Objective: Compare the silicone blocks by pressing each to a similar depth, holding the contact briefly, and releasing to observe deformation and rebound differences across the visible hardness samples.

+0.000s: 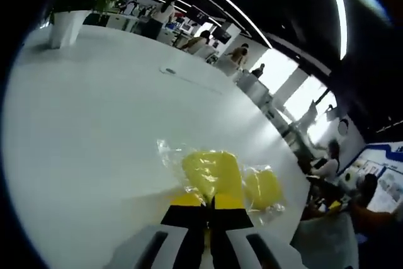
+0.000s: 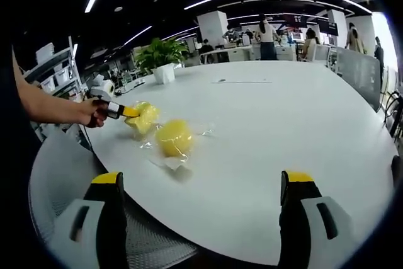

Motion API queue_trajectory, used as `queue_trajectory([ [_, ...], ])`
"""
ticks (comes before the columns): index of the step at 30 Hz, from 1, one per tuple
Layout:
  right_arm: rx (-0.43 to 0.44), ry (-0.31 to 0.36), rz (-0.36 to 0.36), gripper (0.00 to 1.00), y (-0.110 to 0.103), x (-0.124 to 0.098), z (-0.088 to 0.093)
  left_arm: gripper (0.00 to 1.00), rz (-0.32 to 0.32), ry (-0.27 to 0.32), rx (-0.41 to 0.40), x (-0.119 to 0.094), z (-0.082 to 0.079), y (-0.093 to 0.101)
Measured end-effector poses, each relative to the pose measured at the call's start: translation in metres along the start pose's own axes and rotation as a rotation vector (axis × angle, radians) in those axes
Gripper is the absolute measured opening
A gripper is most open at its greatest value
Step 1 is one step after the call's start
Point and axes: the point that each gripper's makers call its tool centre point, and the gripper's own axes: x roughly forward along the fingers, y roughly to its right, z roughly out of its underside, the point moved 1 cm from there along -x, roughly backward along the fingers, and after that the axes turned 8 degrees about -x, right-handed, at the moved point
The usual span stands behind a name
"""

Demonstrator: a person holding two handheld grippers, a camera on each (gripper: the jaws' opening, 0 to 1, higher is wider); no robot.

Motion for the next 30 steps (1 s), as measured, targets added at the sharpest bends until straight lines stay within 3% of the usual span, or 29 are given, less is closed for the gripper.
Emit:
queue_trajectory([
  [5, -0.006, 0.007, 0.000, 0.97, 0.000, -0.001, -0.005, 0.00, 0.057, 0.067, 0.023, -0.004, -0.016, 0.013],
  [11, -0.014, 0.035, -0.009, 0.97, -0.003, -0.002, -0.022, 0.00, 0.099, 0.098, 0.077, -0.015, -0.028, 0.034],
  [16, -0.038, 0.061, -0.030, 0.97, -0.009, 0.000, -0.046, 0.00, 0.145, 0.155, 0.128, -0.025, -0.044, 0.052],
  [19, -0.053, 0.081, -0.039, 0.97, -0.011, 0.001, -0.059, 0.00, 0.148, 0.184, 0.202, -0.030, -0.052, 0.062],
  [27, -0.090, 0.166, -0.098, 0.97, -0.017, 0.000, -0.114, 0.00, 0.204, 0.252, 0.241, -0.047, -0.058, 0.097],
  [30, -0.100, 0.194, -0.118, 0.97, -0.020, -0.002, -0.133, 0.00, 0.231, 0.303, 0.242, -0.057, -0.065, 0.113],
])
